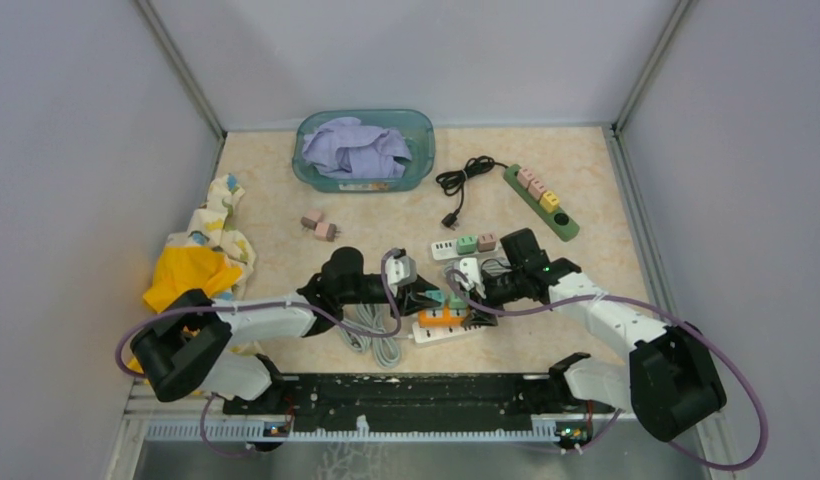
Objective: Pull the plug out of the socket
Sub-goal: Remove the plug from the socket.
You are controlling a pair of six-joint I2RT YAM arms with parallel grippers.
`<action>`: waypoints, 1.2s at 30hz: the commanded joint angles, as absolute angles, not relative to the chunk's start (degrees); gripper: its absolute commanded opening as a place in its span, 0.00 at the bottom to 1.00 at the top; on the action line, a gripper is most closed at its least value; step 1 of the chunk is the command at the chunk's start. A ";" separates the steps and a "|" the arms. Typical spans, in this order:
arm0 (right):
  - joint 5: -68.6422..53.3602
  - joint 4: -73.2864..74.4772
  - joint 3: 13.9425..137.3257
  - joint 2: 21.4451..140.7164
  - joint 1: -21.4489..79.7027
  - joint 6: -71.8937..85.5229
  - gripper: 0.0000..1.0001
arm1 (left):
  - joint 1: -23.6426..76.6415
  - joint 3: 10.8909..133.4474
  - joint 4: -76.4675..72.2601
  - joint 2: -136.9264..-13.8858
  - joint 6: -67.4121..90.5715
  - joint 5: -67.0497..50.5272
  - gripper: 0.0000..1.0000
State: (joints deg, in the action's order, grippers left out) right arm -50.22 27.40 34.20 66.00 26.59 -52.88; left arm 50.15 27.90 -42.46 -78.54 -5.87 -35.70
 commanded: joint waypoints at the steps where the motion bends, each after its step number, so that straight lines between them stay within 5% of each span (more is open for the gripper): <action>1: -50.88 27.75 37.61 65.24 27.28 -53.88 0.00 | 51.16 25.99 -46.34 -78.71 -4.19 -35.14 0.42; 6: -50.64 28.62 38.04 65.38 28.19 -54.53 0.00 | 51.81 25.46 -46.76 -79.69 -4.31 -33.98 0.60; 12: -50.24 29.16 38.06 65.54 28.54 -55.12 0.00 | 52.11 27.11 -45.10 -81.74 -5.62 -33.85 0.62; 16: -49.77 29.40 38.21 65.90 28.99 -55.27 0.00 | 52.18 28.19 -44.88 -82.41 -5.58 -34.98 0.48; 22: -49.00 29.75 38.41 66.44 29.47 -55.24 0.00 | 52.19 30.48 -43.15 -83.13 -4.68 -37.74 0.01; 30: -45.95 29.80 39.11 67.86 30.65 -54.23 0.00 | 52.11 25.97 -56.24 -79.05 3.87 -33.25 0.00; 36: -45.71 29.81 39.46 68.02 30.81 -53.66 0.00 | 60.24 29.53 -38.48 -76.52 -16.67 -14.42 0.00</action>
State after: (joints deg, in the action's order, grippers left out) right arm -45.78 31.57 36.88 67.51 29.85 -53.78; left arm 54.37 25.76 -43.18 -79.64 -4.16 -27.27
